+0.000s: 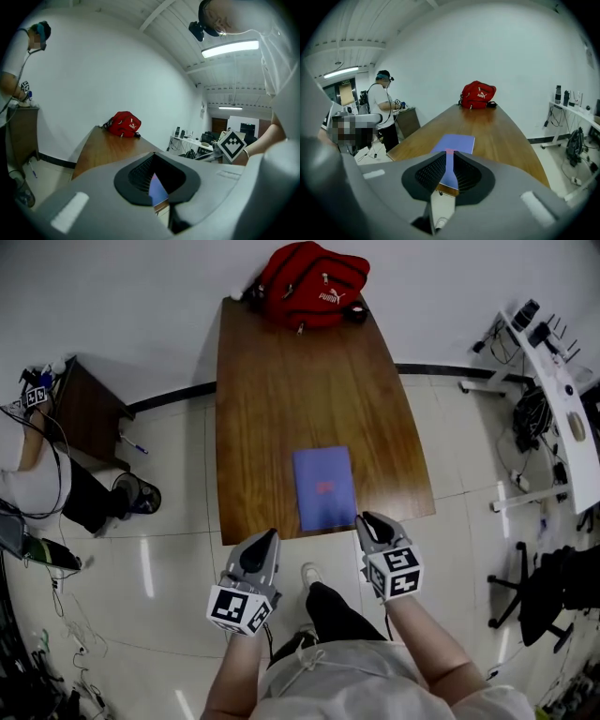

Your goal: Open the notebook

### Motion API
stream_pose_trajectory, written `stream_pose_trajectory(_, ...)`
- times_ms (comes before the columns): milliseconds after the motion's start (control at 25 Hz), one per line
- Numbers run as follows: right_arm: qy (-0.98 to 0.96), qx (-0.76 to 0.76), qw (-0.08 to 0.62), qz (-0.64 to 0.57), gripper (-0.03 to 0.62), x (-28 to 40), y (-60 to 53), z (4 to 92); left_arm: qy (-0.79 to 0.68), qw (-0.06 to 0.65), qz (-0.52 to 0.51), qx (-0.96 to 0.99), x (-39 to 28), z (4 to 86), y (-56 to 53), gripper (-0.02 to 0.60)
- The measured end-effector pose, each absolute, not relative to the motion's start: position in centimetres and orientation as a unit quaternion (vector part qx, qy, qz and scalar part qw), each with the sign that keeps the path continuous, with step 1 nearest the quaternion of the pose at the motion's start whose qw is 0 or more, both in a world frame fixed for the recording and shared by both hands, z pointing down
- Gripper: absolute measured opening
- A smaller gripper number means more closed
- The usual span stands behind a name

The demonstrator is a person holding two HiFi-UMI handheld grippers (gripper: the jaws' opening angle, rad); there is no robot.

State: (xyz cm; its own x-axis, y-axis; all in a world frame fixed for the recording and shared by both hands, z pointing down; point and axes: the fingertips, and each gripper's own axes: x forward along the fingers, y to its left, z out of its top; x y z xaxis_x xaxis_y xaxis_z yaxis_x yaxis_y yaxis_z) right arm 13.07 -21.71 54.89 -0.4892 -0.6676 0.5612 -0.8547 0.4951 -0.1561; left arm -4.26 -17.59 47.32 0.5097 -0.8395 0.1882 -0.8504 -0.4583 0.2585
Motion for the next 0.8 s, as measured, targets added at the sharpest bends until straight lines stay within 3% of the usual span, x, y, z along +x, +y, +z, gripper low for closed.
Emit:
stream_pose_trajectory(120,-0.824,0.443,0.246,0.253,0.095,13.0,-23.4,58.5,-0.496,0.191,0.036,0.846,-4.1,50.0,-19.4,0.005)
stream_pose_trajectory(480,-0.78,0.444,0.275,0.346,0.121,13.8,-24.9,65.2,-0.5,0.239,0.053,0.831,-4.1,55.3,-21.5,0.005)
stream_pose_trajectory(800,-0.779,0.434,0.327,0.314,0.064,14.0,-24.6,65.9,-0.486,0.25,0.052,0.836,-2.9,56.1,-22.1,0.005)
